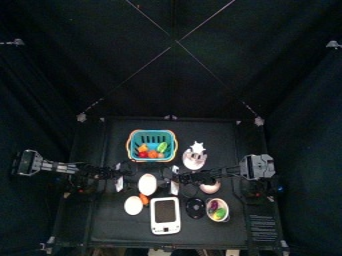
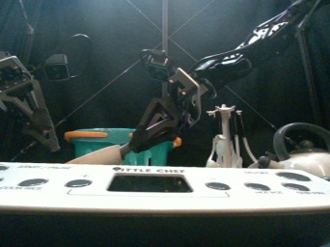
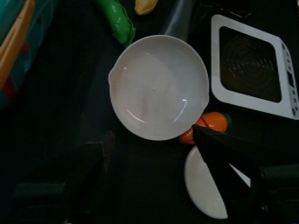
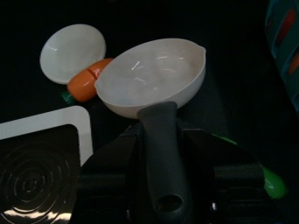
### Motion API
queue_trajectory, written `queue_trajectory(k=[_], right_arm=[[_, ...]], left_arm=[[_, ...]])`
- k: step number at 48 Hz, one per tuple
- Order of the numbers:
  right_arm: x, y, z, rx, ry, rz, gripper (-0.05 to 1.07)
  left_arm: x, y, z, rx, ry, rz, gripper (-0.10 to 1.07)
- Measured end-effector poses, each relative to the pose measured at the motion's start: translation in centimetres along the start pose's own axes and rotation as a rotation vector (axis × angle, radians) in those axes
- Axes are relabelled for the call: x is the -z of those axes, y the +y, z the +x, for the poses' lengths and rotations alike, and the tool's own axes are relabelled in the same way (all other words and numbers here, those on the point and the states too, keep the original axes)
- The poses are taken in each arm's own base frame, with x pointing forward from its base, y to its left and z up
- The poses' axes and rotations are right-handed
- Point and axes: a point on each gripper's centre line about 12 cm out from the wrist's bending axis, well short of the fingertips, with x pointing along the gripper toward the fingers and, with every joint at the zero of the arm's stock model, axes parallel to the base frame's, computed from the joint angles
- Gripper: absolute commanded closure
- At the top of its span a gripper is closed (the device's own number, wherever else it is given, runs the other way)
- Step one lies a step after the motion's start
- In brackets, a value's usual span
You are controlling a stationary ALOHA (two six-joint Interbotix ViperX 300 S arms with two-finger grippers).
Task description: Support pan with other hand
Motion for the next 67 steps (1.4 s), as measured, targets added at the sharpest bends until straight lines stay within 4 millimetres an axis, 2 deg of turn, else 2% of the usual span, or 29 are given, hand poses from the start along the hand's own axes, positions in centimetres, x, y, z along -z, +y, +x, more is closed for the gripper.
queue_trajectory(k=[14, 20, 31, 40, 51, 54, 62, 67], right_arm=[[0.2, -0.4, -0.1, 0.007, 0.004, 0.005, 0.76], [0.9, -0.4, 0.5, 0.008, 0.023, 0.007, 0.76], [1.8, -0.6, 1.0, 0.019, 0.057, 0.010, 0.75], [3.0, -1.0, 2.0, 0.041, 0.106, 0.013, 0.75], [2.9, -1.1, 2.4, 0.048, 0.112, 0.011, 0.75], [2.9, -1.1, 2.4, 0.048, 0.112, 0.012, 0.76], [2.9, -1.1, 2.4, 0.048, 0.111, 0.011, 0.76], [2.7, -1.1, 2.4, 0.048, 0.108, 0.012, 0.76]], left_arm=[[0.0, 0.0, 0.0, 0.001, 0.001, -0.009, -0.05], [0.1, 0.1, 0.2, -0.004, 0.007, -0.018, -0.05], [0.8, 0.6, 1.3, -0.040, 0.038, -0.044, -0.05], [0.7, 1.1, 3.1, -0.081, 0.059, -0.044, -0.05], [0.3, 1.5, 4.7, -0.119, 0.059, -0.043, -0.03], [0.0, 1.6, 5.0, -0.125, 0.054, -0.045, 0.01], [-0.5, 1.5, 5.1, -0.122, 0.042, -0.047, 0.26], [-0.4, 1.5, 5.1, -0.121, 0.047, -0.050, 0.36]])
